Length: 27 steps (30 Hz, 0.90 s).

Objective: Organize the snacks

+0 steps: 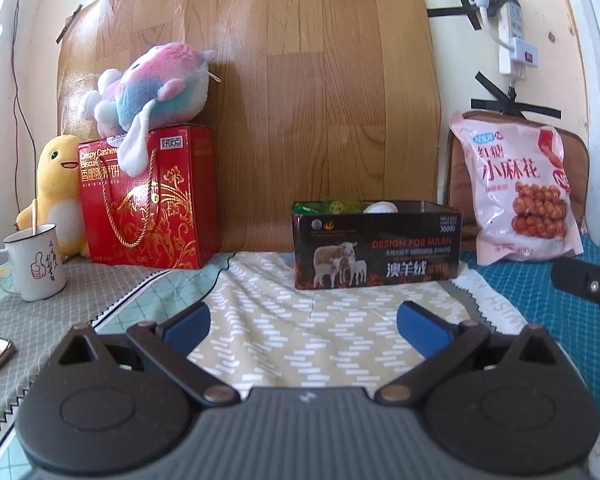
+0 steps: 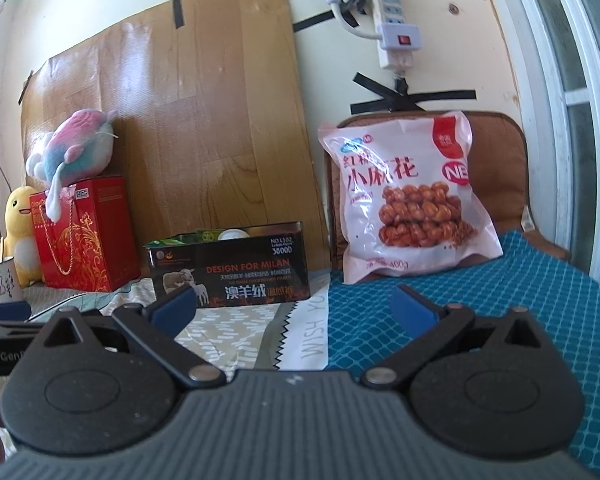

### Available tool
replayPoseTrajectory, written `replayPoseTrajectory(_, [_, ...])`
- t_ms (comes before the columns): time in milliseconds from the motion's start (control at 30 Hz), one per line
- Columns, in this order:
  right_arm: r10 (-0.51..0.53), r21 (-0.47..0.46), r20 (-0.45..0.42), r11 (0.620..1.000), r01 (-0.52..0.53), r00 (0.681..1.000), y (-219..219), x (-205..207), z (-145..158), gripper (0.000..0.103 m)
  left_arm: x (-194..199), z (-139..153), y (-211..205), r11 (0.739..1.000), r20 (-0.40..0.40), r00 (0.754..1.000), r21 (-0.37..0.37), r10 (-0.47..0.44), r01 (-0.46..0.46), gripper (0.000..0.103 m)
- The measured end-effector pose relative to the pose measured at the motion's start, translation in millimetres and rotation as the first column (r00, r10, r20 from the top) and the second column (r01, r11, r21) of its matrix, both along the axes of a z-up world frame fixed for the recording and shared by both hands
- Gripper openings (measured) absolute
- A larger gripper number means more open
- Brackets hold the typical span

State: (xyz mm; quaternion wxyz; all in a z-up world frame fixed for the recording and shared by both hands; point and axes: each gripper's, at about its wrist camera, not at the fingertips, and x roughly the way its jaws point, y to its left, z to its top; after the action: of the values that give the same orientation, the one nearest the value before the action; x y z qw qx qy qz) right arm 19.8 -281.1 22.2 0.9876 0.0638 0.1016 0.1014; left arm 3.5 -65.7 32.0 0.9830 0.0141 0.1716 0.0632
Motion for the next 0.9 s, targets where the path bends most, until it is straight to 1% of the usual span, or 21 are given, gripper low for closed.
replayPoseTrajectory(300, [-0.003, 0.005, -0.004, 1.000, 0.003, 1.000, 0, 0, 0, 0.103, 1, 0, 2, 1.000, -0.005, 1.000, -0.019, -0.023, 0.023, 0.103])
replayPoseTrajectory(500, [-0.008, 0.005, -0.001, 1.000, 0.008, 1.000, -1, 0, 1, 0.103, -2, 0, 2, 0.993, 0.008, 0.994, -0.047, -0.107, 0.107, 0.103])
replayPoseTrajectory(567, [-0.009, -0.002, 0.006, 1.000, 0.009, 1.000, 0, -1, 1, 0.103, -6, 1, 0, 0.993, 0.031, 0.993, -0.037, -0.111, 0.112, 0.103])
replayPoseTrajectory(633, [-0.004, -0.018, 0.018, 1.000, 0.004, 1.000, 2, -3, 1, 0.103, -11, 1, -5, 0.994, 0.050, 0.993, -0.011, -0.111, 0.111, 0.103])
replayPoseTrajectory(767, [0.006, -0.045, 0.033, 0.999, -0.004, 0.999, 6, -4, 2, 0.103, -14, 2, -15, 0.993, 0.058, 0.992, 0.043, -0.114, 0.111, 0.103])
replayPoseTrajectory(833, [0.003, -0.042, 0.031, 0.999, -0.002, 1.000, 5, -3, 2, 0.103, -12, 1, -14, 0.994, 0.050, 0.994, 0.043, -0.102, 0.100, 0.103])
replayPoseTrajectory(900, [0.001, -0.033, 0.026, 0.999, 0.000, 1.000, 3, -2, 1, 0.103, -9, 1, -10, 0.997, 0.035, 0.997, 0.027, -0.067, 0.066, 0.103])
